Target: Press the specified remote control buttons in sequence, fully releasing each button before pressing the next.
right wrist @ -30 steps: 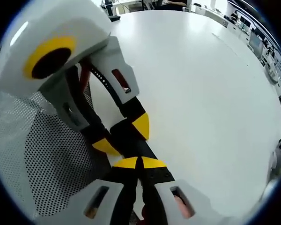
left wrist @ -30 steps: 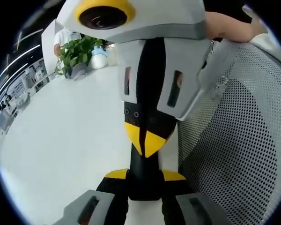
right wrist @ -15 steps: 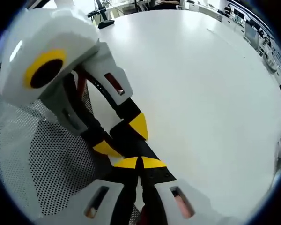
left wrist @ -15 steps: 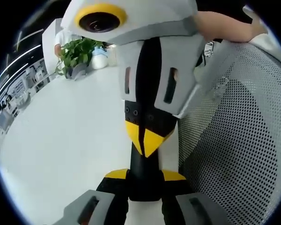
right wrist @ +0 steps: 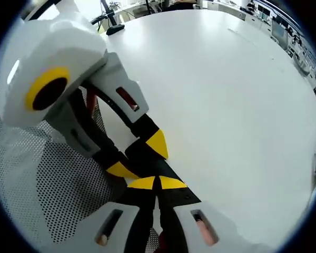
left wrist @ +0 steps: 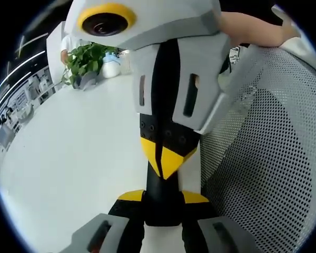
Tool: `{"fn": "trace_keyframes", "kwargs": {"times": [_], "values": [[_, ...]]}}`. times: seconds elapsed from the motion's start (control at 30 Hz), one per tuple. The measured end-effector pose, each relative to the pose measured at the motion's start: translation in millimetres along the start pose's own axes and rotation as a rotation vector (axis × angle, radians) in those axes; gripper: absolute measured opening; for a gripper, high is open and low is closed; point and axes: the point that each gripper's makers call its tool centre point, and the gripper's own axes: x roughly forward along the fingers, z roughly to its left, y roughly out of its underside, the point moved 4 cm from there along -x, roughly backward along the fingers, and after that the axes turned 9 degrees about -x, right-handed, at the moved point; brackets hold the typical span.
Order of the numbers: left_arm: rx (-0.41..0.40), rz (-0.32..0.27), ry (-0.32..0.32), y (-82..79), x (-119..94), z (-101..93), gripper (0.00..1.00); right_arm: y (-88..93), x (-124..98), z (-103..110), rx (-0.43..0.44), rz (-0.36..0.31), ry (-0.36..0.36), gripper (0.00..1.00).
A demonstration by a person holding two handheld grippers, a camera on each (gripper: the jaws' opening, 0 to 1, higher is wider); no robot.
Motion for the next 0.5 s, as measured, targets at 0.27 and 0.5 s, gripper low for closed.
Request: {"fn": "trace_keyframes", "kwargs": {"times": [0.27, 0.5], "values": [[0.0, 0.001, 0.001, 0.1, 0.5, 0.4, 0.25, 1.4, -1.0, 0.0, 0.029, -0.019, -0.006, 0.0], [-0.002, -0.001, 0.0, 0.5, 1.4, 1.2, 0.25, -0.4, -1.1, 2.1, 0.018, -0.005, -0.003, 0.0]]}}
